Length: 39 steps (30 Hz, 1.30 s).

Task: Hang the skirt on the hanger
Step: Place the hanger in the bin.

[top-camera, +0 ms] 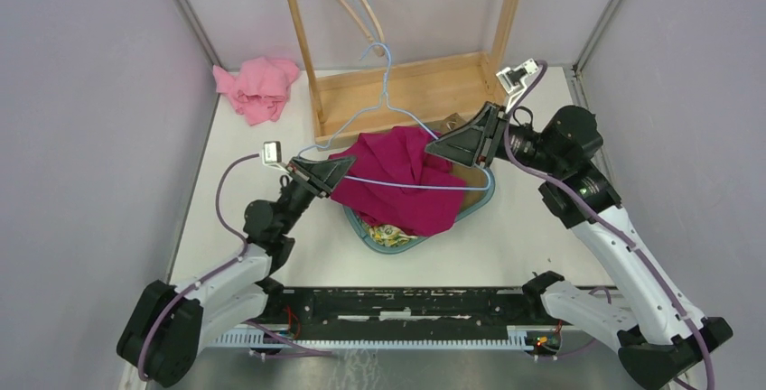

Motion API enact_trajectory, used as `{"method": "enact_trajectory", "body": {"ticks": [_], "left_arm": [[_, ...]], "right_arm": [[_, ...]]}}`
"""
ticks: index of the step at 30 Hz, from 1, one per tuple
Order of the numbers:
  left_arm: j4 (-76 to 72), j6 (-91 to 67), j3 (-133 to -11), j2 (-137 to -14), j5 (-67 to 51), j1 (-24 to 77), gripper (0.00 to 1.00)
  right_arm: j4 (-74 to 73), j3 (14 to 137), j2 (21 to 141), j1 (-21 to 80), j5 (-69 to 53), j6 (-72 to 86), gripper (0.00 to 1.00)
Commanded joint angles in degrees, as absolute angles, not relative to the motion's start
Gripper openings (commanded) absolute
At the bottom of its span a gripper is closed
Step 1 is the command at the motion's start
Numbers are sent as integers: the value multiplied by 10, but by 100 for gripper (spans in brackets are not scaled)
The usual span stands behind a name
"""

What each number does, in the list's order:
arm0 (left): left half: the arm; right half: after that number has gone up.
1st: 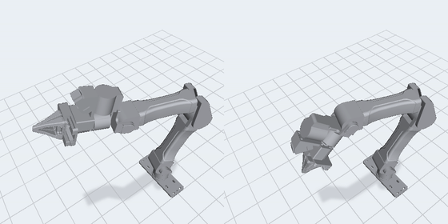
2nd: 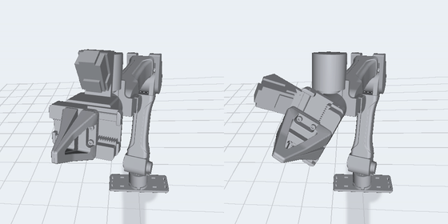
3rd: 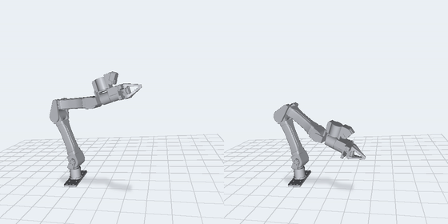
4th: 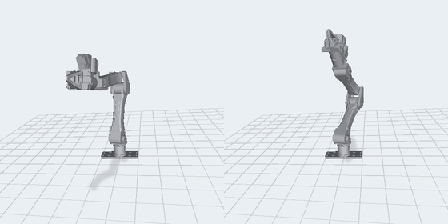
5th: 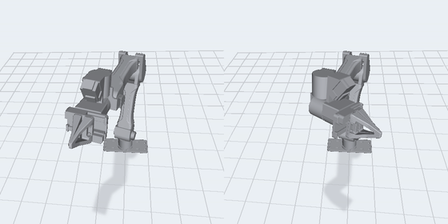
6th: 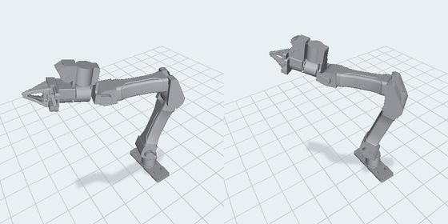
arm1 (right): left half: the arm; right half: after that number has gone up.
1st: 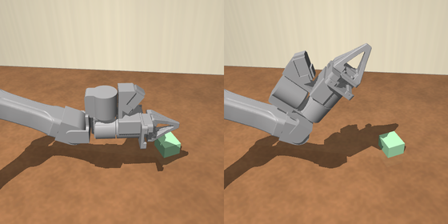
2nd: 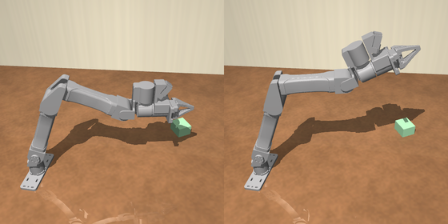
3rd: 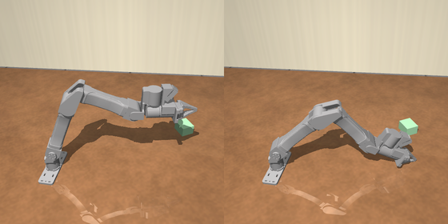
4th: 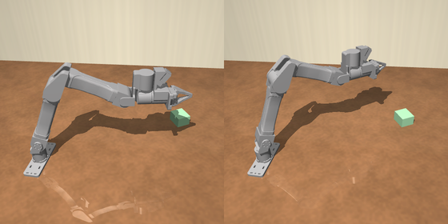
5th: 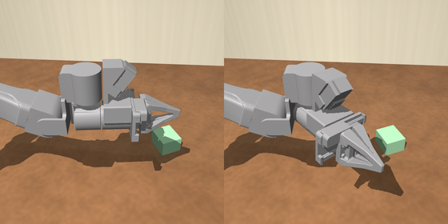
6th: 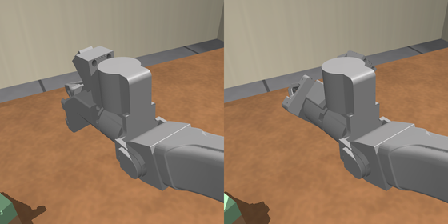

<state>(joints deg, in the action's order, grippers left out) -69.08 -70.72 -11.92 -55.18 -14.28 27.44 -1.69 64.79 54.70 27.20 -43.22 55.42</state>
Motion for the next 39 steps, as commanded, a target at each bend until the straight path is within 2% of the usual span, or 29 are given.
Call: {"method": "enact_trajectory", "body": {"ticks": [1,7,14,17,21,23,27,28,34,39], "left_arm": [[-621,-650,-130,-508,-125,278,21],[-486,-599,-103,-443,-39,275,21],[-347,-598,-39,-318,88,272,22],[-258,-600,-29,-260,142,272,24],[-170,-594,-19,-196,205,271,26],[-150,-589,-12,-176,219,270,33],[-146,-586,-3,-173,218,271,60],[-152,-585,-3,-181,213,271,64],[-168,-574,-18,-238,196,271,67],[-160,-568,-27,-228,202,271,67]], "right_arm": [[-51,631,550,270,-389,497,1],[-107,597,572,270,-365,430,2],[-126,548,627,270,-349,379,40],[-128,529,658,270,-340,362,50],[-157,524,703,269,-315,328,60],[-205,538,709,267,-285,303,65],[-305,594,689,259,-189,250,71],[-330,613,684,260,-159,238,72],[-420,722,695,249,-4,184,75],[-428,770,747,208,15,173,75]]}}
